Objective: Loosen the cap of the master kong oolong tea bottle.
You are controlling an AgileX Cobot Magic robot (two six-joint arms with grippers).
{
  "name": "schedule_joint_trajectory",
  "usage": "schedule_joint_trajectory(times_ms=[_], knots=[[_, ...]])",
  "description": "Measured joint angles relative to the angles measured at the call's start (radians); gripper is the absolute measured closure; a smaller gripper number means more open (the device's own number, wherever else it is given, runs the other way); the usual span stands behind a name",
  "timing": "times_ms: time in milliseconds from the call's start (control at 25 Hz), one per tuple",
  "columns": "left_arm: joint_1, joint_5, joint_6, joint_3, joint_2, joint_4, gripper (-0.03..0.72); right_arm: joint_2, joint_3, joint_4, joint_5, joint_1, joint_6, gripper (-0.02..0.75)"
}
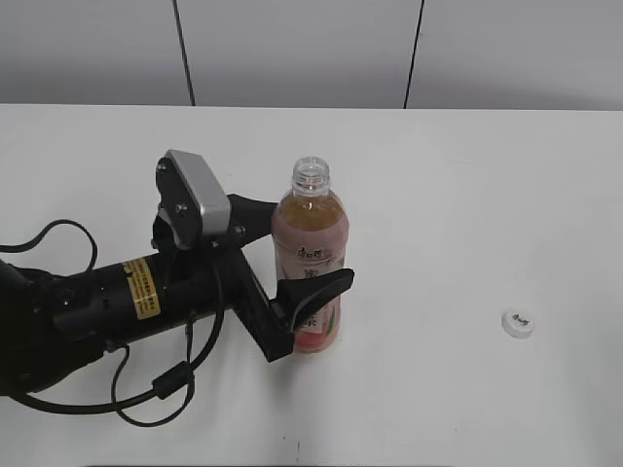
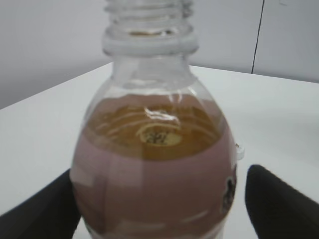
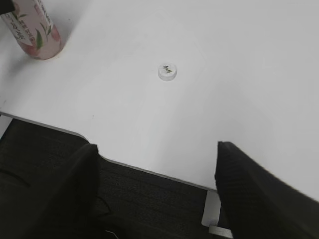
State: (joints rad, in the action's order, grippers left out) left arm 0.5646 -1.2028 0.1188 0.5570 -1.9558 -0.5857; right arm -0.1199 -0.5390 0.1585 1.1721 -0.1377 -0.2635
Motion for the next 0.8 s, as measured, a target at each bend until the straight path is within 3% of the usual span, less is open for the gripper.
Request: schedule_joint_trajectory(times_ms=[800], knots=[[0.000,0.000,0.091,0.000,0.105,0.027,0.095,0.000,0.007,0.000,-0.014,0.000,0.000,0.188]])
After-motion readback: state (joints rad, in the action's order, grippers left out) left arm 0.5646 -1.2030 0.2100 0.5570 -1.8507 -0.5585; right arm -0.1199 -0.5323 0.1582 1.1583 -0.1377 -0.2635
